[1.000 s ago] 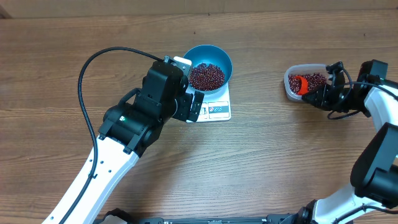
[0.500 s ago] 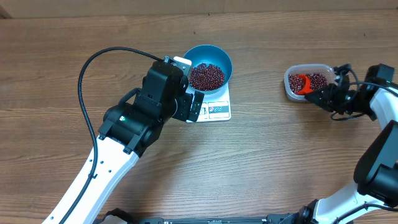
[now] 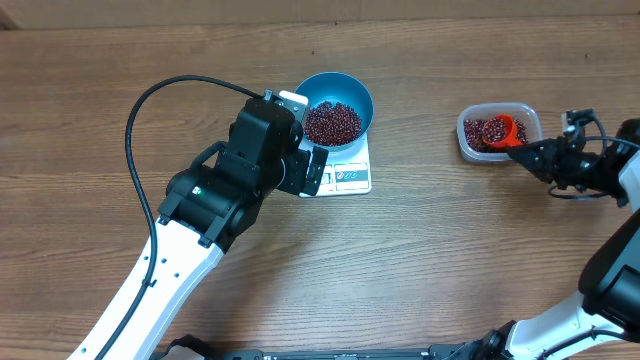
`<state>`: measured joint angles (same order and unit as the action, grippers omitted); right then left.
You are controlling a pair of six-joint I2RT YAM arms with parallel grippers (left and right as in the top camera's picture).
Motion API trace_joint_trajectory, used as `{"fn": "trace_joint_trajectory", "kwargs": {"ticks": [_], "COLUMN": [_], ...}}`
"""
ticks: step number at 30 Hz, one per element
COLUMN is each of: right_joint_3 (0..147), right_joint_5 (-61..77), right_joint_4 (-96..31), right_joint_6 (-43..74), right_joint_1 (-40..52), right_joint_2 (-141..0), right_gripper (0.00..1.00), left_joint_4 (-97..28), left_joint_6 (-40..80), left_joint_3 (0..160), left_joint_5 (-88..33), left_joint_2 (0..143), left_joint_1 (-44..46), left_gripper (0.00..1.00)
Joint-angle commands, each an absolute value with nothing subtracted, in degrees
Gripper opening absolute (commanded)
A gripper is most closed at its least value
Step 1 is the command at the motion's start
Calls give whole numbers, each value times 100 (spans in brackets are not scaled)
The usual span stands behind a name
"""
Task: Scoop item into bowl and weigh 150g on scale
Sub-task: 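Drag the scoop through the beans and tilt it upright to fill, then lift the filled scoop and carry it left over the teal bowl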
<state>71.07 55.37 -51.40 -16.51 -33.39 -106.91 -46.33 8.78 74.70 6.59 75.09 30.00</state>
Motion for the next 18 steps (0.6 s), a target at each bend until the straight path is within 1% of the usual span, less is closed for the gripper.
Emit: {"fn": "trace_joint_trajectory", "kwargs": {"ticks": [1,11,18], "right_joint_3": [7050,7050,7050], "right_joint_5": [6132,6569,7498], "right_joint_4": [-5170,-5389,-5487], "right_joint_6": [-1688,-1800,-1798], "right_joint_1": [-3400,-3404,-3387], "right_joint_2": [-10718,-10718,-10718], "right_gripper": [4,4,4], "left_joint_4": [-4628,-4628,-4628], "left_joint_6": [773,773,773], "left_joint_3": [7588,7588,7588], "left_joint_5": [611,611,611], "left_joint_2": [7426,7426,7426], "left_joint_1": [2991,2991,2991], "left_gripper": [100,100,99]}}
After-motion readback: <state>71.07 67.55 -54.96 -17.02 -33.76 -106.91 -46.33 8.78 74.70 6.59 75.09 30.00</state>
